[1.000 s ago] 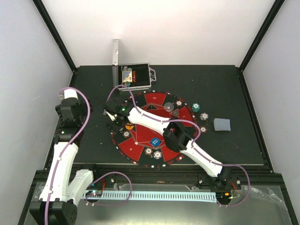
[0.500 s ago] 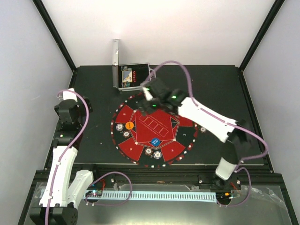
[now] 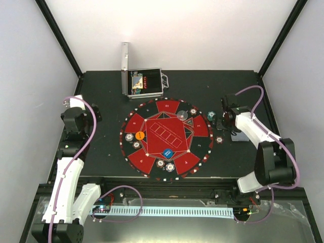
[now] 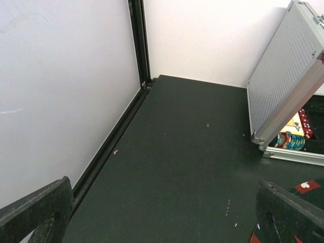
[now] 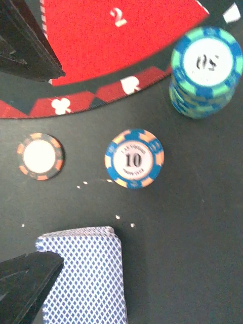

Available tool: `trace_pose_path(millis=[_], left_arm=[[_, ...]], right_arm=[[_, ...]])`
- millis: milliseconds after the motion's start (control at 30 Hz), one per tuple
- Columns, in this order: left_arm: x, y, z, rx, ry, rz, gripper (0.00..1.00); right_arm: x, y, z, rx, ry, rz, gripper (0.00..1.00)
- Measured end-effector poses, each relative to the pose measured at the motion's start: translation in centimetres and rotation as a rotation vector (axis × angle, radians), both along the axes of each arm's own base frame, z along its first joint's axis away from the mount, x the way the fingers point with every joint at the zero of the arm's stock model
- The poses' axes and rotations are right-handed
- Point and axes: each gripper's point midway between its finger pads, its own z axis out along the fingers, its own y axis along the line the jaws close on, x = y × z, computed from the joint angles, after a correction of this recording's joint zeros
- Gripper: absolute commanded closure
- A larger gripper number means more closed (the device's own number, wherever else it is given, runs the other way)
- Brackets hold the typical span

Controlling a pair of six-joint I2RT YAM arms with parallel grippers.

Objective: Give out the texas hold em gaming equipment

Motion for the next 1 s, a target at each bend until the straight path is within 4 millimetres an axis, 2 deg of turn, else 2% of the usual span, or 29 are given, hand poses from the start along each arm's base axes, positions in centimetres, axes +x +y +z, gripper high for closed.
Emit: trace_pose_path(millis=[133,300,600,767,1000], left_arm=[[0.0,0.0,0.0,-0.001,0.000,-0.002,0.01],[0.1,-0.2,0.0,-0.001,0.001,-0.007,0.01],[0.1,-0.2,-0.1,-0.001,0.002,-0.009,0.01],[0.1,-0.2,-0.1,-0.001,0.002,-0.009,0.01],[0.1,-0.2,-0.1,-0.001,0.002,-0.009,0.01]], right_arm=[[0.8,-1.2,-1.8,-0.005,0.032,-0.040,0.14],[1.6,-1.2,-4.3,-0.005,0.091,-0.041,0.20],[4.6,-0.8,-4.1,-0.002,0.058,-0.028,0.27],[4.5,-0.8,-5.6,-0.009,0.096,-0.024,0.31],[4.3,-0.8,-6.6,-0.015,0.121,-0.023,0.38]])
